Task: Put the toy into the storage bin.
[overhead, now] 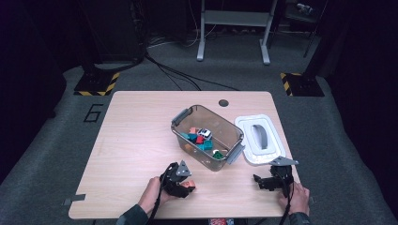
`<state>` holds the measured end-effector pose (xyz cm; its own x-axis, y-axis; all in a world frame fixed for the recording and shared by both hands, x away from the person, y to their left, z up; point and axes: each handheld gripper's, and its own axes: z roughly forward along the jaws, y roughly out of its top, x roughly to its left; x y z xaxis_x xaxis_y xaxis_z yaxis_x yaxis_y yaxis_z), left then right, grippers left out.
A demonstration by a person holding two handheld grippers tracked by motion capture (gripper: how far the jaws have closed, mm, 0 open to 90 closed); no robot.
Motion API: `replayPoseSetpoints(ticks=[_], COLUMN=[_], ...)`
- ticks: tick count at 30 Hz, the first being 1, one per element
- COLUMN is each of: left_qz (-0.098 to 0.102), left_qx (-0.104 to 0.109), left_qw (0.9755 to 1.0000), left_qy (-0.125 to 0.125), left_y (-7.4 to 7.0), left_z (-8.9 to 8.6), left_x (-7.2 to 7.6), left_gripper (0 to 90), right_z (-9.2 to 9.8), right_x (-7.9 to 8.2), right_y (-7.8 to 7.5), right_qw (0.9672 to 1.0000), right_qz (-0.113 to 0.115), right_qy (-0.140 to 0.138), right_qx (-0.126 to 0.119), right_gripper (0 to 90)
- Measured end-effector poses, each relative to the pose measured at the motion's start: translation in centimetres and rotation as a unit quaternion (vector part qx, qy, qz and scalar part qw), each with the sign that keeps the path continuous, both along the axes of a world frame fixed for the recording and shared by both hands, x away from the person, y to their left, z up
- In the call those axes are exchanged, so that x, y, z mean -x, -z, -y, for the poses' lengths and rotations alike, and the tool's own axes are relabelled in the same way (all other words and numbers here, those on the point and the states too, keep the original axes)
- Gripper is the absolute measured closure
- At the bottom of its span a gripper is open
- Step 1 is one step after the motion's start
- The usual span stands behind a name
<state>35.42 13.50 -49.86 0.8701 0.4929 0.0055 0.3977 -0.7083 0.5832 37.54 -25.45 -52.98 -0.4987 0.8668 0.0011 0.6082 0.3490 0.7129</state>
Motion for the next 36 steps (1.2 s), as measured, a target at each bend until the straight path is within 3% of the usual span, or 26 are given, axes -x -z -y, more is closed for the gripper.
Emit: replayPoseSetpoints(ticks=[2, 13, 24, 36], left_qz=[0.001, 0.003, 0.025, 0.048], left_qx=[0.001, 0.019, 0.033, 0.047], left_qw=[1.0, 0.9987, 0.9944, 0.9904], left_qy=[-0.004, -0.048, -0.097, -0.121], left_y=[0.2, -0.6, -3.7, -7.1], left_z=[0.0, -1.6, -4.0, -6.0], left_x=[0.0, -1.1, -2.6, -4.2], left_gripper=[58.1, 59.1, 59.1, 59.1], right_z=[0.0, 0.0, 0.0, 0.0], right_x=[0.0, 0.0, 0.0, 0.0], right_y=[0.0, 0.0, 0.0, 0.0], right_qw=[1.0, 1.0, 1.0, 1.0], right_qz=[0.0, 0.0, 0.0, 0.0], right_qy=[0.0, 0.0, 0.0, 0.0], right_qx=[0.0, 0.0, 0.0, 0.0], right_gripper=[0.0, 0.0, 0.0, 0.0])
